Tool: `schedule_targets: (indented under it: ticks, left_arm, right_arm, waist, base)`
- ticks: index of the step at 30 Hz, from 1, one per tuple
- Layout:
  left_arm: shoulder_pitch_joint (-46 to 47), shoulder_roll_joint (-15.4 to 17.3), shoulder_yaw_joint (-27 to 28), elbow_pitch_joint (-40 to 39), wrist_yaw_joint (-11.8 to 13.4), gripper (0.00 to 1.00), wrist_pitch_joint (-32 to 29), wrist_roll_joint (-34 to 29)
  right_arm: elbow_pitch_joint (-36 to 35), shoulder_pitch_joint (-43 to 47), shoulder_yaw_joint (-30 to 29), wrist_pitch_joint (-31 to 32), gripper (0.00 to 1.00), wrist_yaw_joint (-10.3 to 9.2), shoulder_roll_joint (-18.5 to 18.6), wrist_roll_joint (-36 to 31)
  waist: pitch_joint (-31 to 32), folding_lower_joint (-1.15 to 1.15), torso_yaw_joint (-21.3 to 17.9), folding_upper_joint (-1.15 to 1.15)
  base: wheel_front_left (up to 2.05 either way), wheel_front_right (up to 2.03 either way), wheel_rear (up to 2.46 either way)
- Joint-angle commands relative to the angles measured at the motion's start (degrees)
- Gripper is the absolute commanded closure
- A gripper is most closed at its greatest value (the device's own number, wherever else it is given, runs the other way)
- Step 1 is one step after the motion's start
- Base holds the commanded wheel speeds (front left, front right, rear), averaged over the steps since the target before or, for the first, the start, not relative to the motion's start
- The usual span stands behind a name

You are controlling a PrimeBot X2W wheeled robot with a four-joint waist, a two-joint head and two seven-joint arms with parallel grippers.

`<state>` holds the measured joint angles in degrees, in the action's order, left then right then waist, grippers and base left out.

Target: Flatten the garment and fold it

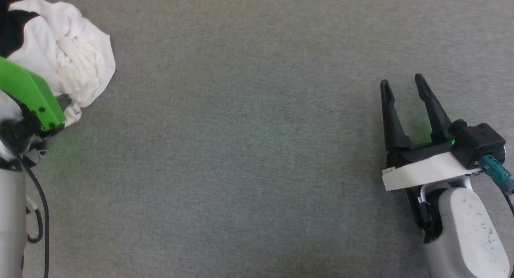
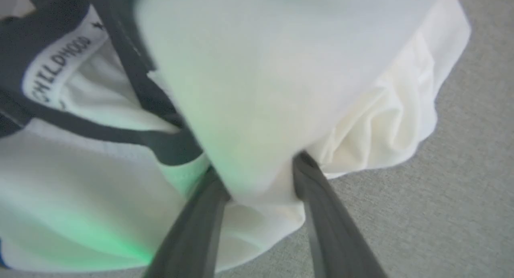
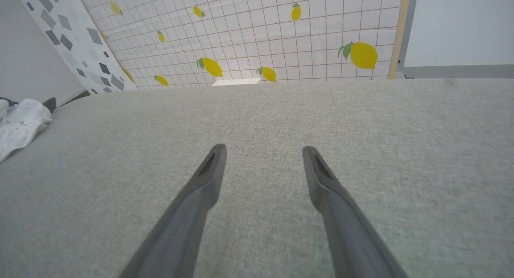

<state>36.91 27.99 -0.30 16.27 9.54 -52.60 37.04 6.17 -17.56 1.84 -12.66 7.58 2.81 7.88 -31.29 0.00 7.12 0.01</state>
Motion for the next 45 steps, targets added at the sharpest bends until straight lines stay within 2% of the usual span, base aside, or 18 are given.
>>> schedule_targets:
  ticks: [1,4,7,12,16,21,27,31,37,43,44,45]
  left_arm:
    - [-2.27,-0.33,-0.72,0.39,-1.06,1.0,2.41,-1.17]
    - [-2.14,2.16,-0.96,-0.47,-3.68,1.0,11.17,-4.95]
    - [-0.62,3.09,-1.24,-0.67,-5.65,1.0,20.87,-8.18]
    - [3.41,3.11,-2.97,-1.85,-7.14,1.0,35.53,-13.69]
    - [7.94,1.8,-5.7,-3.26,-8.57,1.0,43.65,-16.81]
    - [13.31,-3.21,-10.07,-5.77,-9.55,1.0,48.64,-18.26]
    - [14.91,-11.6,-16.74,-8.06,-11.33,1.0,49.69,-17.06]
    - [11.99,-16.46,-22.4,-6.66,-12.65,1.0,48.18,-16.21]
    - [1.27,-22.17,-30.84,-0.3,-14.69,1.0,39.27,-9.9]
    - [-8.56,-24.0,-40.92,6.96,-16.22,1.0,26.23,-3.5]
    - [-9.55,-24.07,-41.84,8.06,-16.27,0.93,24.3,-2.77]
    - [-10.46,-24.12,-42.91,9.05,-16.33,0.16,22.19,-2.16]
  right_arm:
    - [0.88,0.25,-0.28,-0.45,0.0,-0.09,0.07,0.55]
    - [2.17,1.65,-0.81,-0.82,0.0,-0.09,0.07,1.04]
    - [3.25,3.48,-1.47,-1.12,0.0,-0.09,0.07,1.57]
    - [4.1,7.39,-3.14,-1.33,0.0,-0.09,0.07,2.33]
    - [3.85,9.75,-4.19,-1.02,0.0,-0.09,0.07,2.67]
    - [3.2,11.29,-4.39,-0.47,0.0,-0.09,0.07,3.08]
    - [2.07,12.71,-4.3,0.56,0.0,-0.09,0.07,3.31]
    - [1.62,13.16,-3.77,1.17,0.0,-0.09,0.07,3.21]
    - [1.14,14.06,-3.39,1.88,0.0,-0.09,0.07,3.51]
    - [0.84,14.08,-3.63,2.39,0.0,-0.09,0.07,3.69]
    - [0.86,14.09,-3.72,2.46,0.0,-0.09,0.07,3.69]
    - [0.87,14.12,-3.76,2.58,0.0,-0.09,0.07,3.74]
  waist:
    - [3.64,0.0,-0.99,-0.01]
    - [8.52,0.0,-1.1,-0.01]
    - [13.65,0.0,-1.4,-0.01]
    - [21.06,0.0,-2.37,-0.01]
    - [24.6,0.0,-4.2,-0.01]
    - [27.0,0.0,-8.11,-0.01]
    - [27.42,0.0,-12.69,-0.01]
    - [27.55,0.0,-15.86,-0.01]
    - [27.31,0.0,-19.85,-0.01]
    - [26.0,0.0,-21.16,-0.01]
    - [25.89,0.0,-21.05,-0.01]
    - [25.7,0.0,-20.76,-0.01]
  base:
    - [0.0,0.0,0.0]
    - [0.0,0.0,0.0]
    - [0.0,0.0,0.0]
    - [0.0,0.0,0.0]
    - [0.0,0.0,0.0]
    - [0.0,0.0,0.0]
    - [0.0,0.0,0.0]
    - [0.0,0.0,0.0]
    - [0.0,0.0,0.0]
    - [0.0,0.0,0.0]
    - [0.0,0.0,0.0]
    - [0.0,0.0,0.0]
